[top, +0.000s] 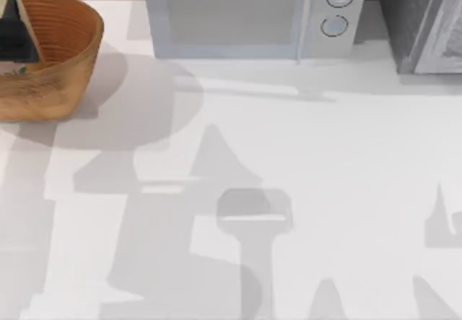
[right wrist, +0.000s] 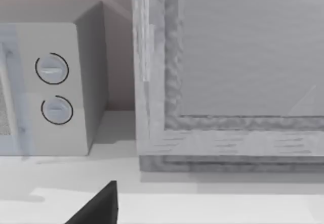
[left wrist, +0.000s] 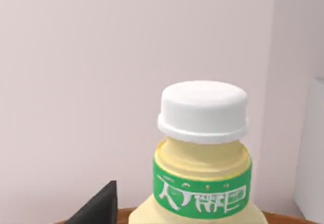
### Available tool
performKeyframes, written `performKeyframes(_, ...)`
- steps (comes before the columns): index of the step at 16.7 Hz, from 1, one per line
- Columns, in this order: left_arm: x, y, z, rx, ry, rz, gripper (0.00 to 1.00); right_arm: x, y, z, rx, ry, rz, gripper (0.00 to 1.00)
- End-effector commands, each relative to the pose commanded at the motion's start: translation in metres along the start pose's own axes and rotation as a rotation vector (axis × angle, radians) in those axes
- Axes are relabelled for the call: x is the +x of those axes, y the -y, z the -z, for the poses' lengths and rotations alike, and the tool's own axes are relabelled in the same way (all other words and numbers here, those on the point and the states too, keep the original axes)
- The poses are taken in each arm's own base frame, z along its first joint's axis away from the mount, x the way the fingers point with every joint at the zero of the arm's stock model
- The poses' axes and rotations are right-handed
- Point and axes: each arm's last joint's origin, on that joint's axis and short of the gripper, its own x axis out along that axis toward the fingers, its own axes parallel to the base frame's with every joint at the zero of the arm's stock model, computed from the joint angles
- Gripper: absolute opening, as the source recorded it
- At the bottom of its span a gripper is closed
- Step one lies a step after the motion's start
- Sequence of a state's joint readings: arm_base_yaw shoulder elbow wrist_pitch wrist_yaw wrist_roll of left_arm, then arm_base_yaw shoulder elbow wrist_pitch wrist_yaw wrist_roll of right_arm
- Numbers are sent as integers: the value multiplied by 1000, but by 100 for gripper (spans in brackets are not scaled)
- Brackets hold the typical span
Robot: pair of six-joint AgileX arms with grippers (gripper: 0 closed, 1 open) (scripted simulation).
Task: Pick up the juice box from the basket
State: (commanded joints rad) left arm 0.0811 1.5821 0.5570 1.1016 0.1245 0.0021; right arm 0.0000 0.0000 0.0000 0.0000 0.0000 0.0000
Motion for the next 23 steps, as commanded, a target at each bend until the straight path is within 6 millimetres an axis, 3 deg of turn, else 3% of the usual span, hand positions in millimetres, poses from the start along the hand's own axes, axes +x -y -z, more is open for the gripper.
performKeyframes(4,24,-8,48,-1,-62,-9,100,0,0,0,0,0,0,100)
performKeyframes(7,29,-10,66,0,-82,-12,100,0,0,0,0,0,0,100)
performKeyframes(14,31,-9,64,5,-75,-11,100,0,0,0,0,0,0,100)
performKeyframes(23,76,-11,71,1,-84,-12,100,0,0,0,0,0,0,100)
